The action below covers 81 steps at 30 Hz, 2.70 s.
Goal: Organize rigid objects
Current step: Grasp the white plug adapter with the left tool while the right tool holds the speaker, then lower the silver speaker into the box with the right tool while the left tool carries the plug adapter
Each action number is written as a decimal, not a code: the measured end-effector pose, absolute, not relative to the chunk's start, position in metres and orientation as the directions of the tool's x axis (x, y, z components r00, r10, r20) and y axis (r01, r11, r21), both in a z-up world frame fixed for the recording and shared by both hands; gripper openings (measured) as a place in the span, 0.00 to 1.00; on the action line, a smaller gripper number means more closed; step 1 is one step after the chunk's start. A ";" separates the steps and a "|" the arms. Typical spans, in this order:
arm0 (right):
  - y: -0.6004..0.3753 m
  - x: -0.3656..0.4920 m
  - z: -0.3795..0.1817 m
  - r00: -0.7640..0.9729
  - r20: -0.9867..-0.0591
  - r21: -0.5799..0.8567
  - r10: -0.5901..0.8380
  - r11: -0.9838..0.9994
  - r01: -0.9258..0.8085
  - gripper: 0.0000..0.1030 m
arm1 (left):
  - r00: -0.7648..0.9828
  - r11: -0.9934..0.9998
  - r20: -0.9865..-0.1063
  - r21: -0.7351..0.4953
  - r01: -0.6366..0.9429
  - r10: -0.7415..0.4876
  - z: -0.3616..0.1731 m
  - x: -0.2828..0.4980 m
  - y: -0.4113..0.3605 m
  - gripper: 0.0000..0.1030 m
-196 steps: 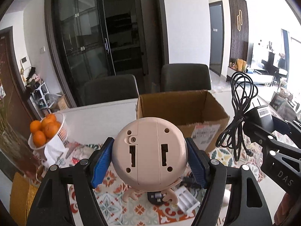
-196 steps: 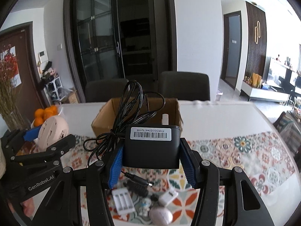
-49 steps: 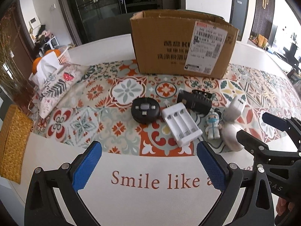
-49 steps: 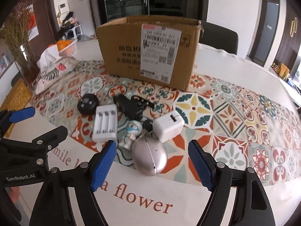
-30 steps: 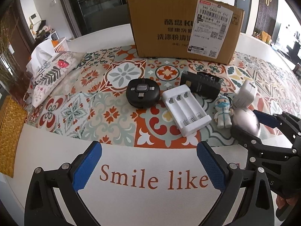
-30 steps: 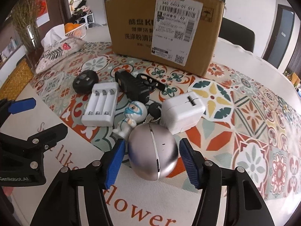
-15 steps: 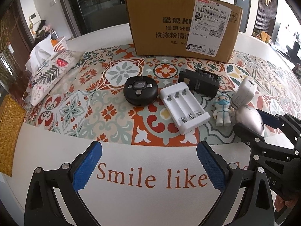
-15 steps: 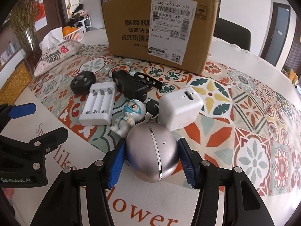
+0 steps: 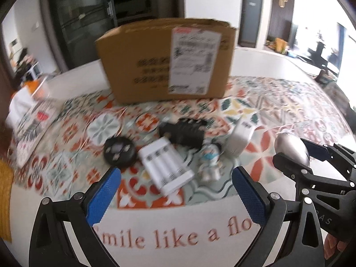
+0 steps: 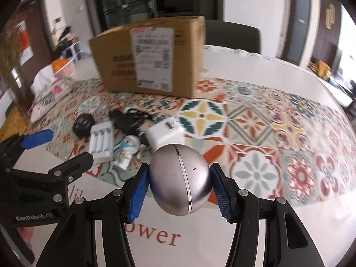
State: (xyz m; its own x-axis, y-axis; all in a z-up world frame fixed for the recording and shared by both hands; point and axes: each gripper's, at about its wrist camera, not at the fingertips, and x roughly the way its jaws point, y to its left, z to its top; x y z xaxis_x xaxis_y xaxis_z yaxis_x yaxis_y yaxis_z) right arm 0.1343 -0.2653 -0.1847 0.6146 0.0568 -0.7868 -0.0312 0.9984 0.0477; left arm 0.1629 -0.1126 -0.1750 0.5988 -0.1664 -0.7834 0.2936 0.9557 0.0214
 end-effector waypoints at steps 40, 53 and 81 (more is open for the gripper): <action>-0.333 0.135 -0.207 0.580 -0.813 0.115 -0.062 0.958 0.263 0.54 | 0.454 0.777 -0.818 0.014 0.630 -0.354 -0.223 0.215 -0.219 0.29; -0.329 0.130 -0.179 0.623 -0.781 0.126 -0.053 0.962 0.240 0.54 | 0.506 0.818 -0.768 -0.040 0.573 -0.393 -0.184 0.207 -0.199 0.28; -0.257 0.168 -0.061 0.789 -0.614 0.045 -0.020 0.997 0.060 0.54 | 0.710 0.907 -0.605 -0.052 0.417 -0.361 -0.059 0.217 -0.101 0.28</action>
State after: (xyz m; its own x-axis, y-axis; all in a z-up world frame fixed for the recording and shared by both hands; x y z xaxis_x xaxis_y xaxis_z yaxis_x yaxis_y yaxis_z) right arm 0.1682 -0.2566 -0.0608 0.7893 -0.0199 -0.6137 0.0605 0.9971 0.0455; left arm 0.2166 -0.1012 -0.0591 0.7099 -0.3612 -0.6046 0.4173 0.9073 -0.0519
